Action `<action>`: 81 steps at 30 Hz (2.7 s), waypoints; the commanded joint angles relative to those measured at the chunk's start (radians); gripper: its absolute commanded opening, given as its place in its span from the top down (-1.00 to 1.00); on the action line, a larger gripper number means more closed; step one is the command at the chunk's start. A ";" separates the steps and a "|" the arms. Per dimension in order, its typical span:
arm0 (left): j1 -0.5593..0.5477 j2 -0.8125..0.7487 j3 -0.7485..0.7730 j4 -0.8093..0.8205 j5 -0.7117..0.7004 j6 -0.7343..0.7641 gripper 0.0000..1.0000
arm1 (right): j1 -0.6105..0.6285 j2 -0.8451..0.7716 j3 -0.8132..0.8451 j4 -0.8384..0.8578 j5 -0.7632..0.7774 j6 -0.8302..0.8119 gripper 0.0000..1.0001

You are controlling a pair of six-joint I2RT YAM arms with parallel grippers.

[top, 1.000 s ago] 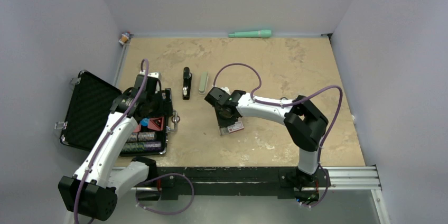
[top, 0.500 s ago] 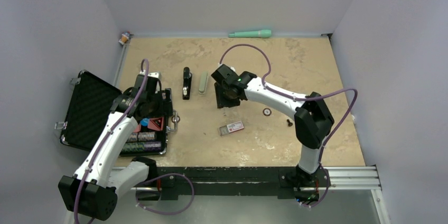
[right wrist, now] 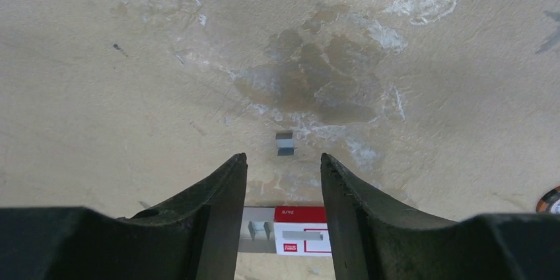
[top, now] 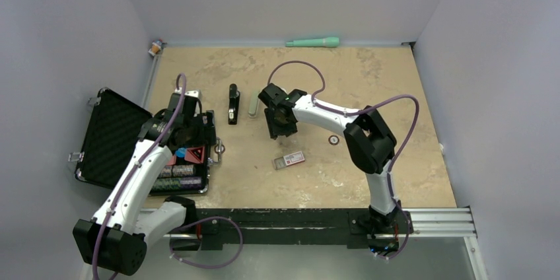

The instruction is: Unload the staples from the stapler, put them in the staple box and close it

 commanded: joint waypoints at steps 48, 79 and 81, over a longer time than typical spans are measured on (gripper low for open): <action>-0.008 0.022 0.011 0.016 -0.015 0.016 -0.68 | 0.032 0.100 0.005 0.044 0.027 -0.125 0.41; -0.011 0.026 0.012 0.019 -0.008 0.020 -0.68 | 0.032 0.033 0.020 0.009 0.036 -0.121 0.90; -0.014 0.031 0.013 0.020 -0.005 0.021 -0.68 | 0.032 0.014 0.020 -0.002 0.036 -0.115 0.90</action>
